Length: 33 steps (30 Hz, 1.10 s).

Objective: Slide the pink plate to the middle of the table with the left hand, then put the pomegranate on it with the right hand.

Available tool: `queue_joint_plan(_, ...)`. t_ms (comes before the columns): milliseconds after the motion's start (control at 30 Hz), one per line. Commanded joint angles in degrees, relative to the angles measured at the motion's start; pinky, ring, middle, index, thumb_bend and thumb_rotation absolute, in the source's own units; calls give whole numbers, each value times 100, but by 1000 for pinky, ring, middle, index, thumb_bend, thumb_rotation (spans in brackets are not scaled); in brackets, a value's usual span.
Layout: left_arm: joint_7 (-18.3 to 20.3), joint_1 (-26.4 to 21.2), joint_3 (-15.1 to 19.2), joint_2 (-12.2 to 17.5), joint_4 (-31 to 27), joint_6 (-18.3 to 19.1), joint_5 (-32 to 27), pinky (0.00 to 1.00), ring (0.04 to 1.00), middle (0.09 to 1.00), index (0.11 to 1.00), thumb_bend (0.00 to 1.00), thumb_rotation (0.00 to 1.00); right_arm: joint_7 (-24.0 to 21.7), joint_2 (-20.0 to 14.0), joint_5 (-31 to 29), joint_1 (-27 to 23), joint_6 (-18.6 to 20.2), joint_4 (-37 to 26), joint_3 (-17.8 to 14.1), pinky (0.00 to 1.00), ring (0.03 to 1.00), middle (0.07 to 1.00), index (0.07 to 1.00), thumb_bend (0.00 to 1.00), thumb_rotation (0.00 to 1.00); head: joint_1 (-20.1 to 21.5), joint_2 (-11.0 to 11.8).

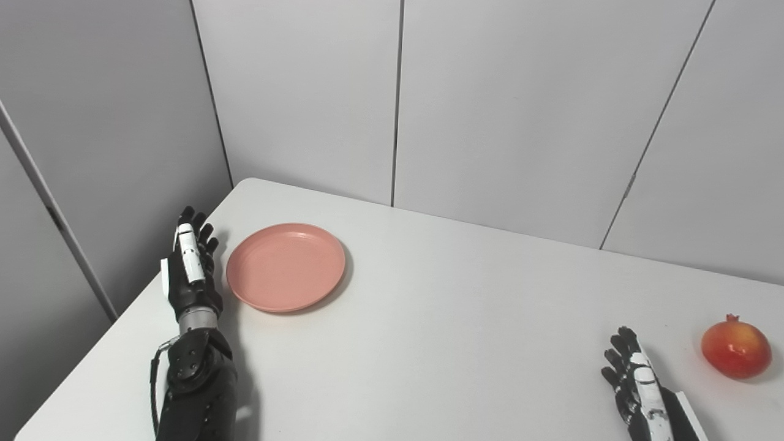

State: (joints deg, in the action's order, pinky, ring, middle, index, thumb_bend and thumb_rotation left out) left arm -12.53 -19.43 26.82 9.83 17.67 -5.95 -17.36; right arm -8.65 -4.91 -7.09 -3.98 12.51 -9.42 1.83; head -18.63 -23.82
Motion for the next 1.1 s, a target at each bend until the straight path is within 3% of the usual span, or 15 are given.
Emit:
queue_joint_plan(0, 130, -178, -13, 203, 3, -294, -12, 930, 914, 911, 879, 379, 1000, -24, -32, -17, -50, -218, -214, -30, 1000, 1000, 1000, 993, 136, 1000, -1, -7)
queue_joint_plan(500, 183, -307, -70, 265, 558, -306, -157, 891, 896, 897, 882, 383, 1000, -58, -50, -20, -51, -264, -174, -26, 1000, 1000, 1000, 996, 146, 1000, 3, -2)
queue_joint_plan(767, 479, -360, -167, 259, 755, -315, -337, 900, 905, 900, 867, 339, 991, -42, -33, -6, -47, -254, -178, -19, 1000, 1000, 1000, 995, 150, 1000, 16, -14)
queue_joint_plan(1067, 670, -347, -366, 318, 810, -127, -361, 883, 901, 903, 877, 360, 1000, -56, -33, -16, -54, -272, -152, -13, 1000, 1000, 1000, 997, 155, 1000, 69, -19)
